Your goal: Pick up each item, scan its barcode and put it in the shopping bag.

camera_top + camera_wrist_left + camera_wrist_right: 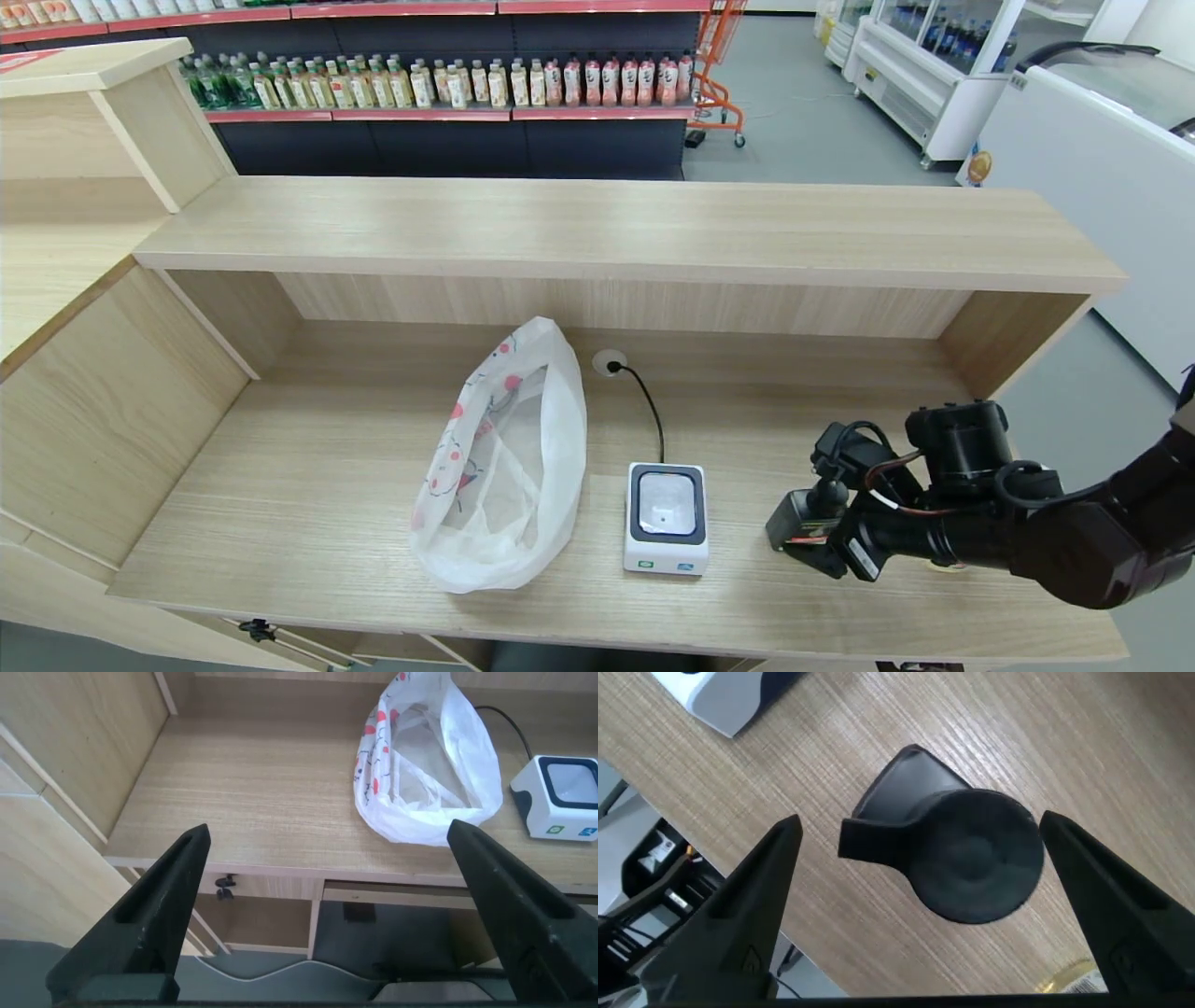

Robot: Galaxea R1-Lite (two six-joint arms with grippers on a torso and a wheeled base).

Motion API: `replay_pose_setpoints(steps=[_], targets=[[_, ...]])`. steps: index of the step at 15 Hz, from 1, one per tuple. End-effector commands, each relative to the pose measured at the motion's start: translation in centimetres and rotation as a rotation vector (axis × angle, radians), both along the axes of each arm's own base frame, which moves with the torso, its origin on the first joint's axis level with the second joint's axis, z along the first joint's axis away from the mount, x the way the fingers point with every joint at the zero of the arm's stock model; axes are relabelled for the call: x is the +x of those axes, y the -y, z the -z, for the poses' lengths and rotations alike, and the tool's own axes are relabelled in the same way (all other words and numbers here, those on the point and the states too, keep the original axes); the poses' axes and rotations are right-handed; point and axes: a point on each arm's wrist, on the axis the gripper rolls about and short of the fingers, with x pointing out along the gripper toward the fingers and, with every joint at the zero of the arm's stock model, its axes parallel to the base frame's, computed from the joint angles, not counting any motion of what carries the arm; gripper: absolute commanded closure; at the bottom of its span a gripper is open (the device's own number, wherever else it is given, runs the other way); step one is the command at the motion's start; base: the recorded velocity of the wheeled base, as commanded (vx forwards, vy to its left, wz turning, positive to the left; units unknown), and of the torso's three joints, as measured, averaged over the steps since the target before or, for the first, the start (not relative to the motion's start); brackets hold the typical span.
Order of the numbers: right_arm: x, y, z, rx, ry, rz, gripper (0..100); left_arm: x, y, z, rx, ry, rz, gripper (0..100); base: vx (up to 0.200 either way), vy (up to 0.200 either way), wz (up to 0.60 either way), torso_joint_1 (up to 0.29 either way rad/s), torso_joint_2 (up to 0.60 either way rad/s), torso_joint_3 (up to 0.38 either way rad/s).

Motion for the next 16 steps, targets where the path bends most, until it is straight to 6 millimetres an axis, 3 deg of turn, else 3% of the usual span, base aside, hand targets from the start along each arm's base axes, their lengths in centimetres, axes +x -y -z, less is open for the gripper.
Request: replay_pose_setpoints(steps=[1, 7, 8, 13, 16], targets=[[0.3, -0.1, 0.8, 0.000, -0.014, -0.005, 0, 0.0, 0.0, 0.0, 0.000, 0.001, 0.000, 0, 0.000, 0.000, 0.00, 0.000, 0.00, 0.000], [1.4, -0.3, 2.0, 0.053, 0.012, -0.062, 0, 0.0, 0.0, 0.0, 0.000, 0.001, 0.000, 0, 0.000, 0.000, 0.00, 0.000, 0.00, 0.000], [1.5, -0.4, 2.1, 0.055, 0.018, -0.063, 100, 0.0, 0.0, 0.0, 0.000, 0.001, -0.001, 0, 0.000, 0.000, 0.00, 0.000, 0.00, 0.000], [1.3, -0.3, 2.2, 0.062, 0.024, -0.070, 100, 0.0, 0.0, 0.0, 0.000, 0.001, 0.000, 0, 0.000, 0.000, 0.00, 0.000, 0.00, 0.000], [-0.3, 0.2, -1.0, 0.119, 0.076, -0.032, 100, 0.0, 0.0, 0.0, 0.000, 0.001, 0.000, 0, 0.000, 0.000, 0.00, 0.000, 0.00, 0.000]])
